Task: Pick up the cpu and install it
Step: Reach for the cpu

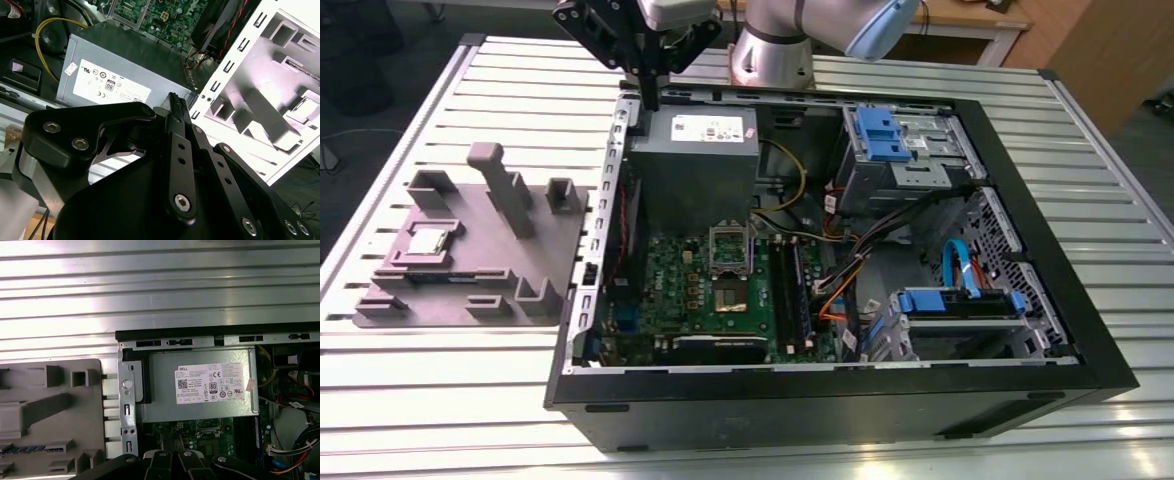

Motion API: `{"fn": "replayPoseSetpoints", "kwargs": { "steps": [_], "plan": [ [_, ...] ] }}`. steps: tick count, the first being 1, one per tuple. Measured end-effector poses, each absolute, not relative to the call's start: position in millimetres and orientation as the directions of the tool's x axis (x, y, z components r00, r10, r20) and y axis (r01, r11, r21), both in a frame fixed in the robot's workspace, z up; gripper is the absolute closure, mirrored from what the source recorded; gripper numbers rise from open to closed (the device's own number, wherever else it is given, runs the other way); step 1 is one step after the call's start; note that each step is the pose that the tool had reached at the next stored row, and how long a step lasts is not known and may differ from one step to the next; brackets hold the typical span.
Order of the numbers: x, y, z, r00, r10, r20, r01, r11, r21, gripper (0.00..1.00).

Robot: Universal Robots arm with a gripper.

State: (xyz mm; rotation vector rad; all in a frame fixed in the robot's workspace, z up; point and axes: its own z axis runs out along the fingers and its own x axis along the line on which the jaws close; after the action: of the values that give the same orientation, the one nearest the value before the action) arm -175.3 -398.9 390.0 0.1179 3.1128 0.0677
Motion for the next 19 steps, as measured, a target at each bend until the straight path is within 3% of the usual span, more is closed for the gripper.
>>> {"fn": "replayPoseSetpoints", "kwargs": {
  "steps": [19],
  "plan": [
    [-185.8, -398.9, 387.5, -0.997, 0.076, -0.023, 0.075, 0.996, 0.044, 0.89]
  ]
}}
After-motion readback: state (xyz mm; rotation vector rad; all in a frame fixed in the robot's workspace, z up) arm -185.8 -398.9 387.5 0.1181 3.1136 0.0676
